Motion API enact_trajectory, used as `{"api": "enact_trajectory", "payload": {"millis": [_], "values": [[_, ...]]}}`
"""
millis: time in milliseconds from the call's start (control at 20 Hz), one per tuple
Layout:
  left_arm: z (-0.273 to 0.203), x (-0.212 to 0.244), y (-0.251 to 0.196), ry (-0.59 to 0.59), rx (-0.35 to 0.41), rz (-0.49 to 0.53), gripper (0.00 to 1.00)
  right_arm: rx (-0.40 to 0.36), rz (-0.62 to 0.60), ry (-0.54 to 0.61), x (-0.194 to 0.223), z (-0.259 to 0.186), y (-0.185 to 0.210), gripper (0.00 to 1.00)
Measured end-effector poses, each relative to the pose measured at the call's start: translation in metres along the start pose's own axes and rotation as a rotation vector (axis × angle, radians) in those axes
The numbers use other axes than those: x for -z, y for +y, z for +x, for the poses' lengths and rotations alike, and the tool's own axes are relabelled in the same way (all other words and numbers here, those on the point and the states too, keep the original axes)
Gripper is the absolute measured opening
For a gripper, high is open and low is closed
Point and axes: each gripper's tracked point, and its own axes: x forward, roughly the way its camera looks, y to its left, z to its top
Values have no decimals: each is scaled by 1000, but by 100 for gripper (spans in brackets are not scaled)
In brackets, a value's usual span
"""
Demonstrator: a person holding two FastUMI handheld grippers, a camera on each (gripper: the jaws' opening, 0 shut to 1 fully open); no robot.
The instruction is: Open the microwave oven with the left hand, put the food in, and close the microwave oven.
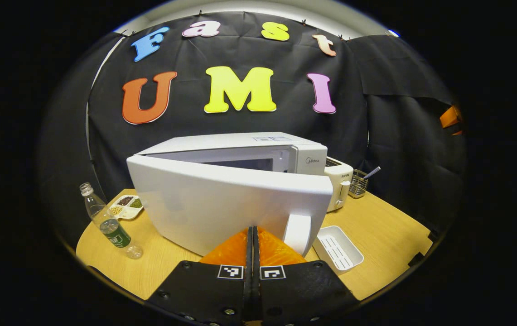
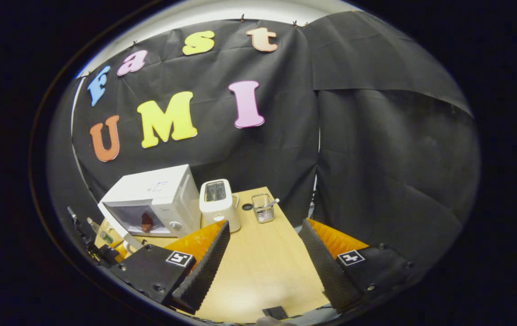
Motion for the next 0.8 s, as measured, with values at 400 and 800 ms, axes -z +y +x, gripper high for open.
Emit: {"api": "enact_trajectory", "payload": {"millis": [400, 800], "values": [[59, -16, -16, -9, -14, 2, 0, -7, 5, 14, -6, 30, -25, 100], [109, -34, -26, -23, -25, 6, 0, 11, 28, 26, -7, 49, -50, 100]]}}
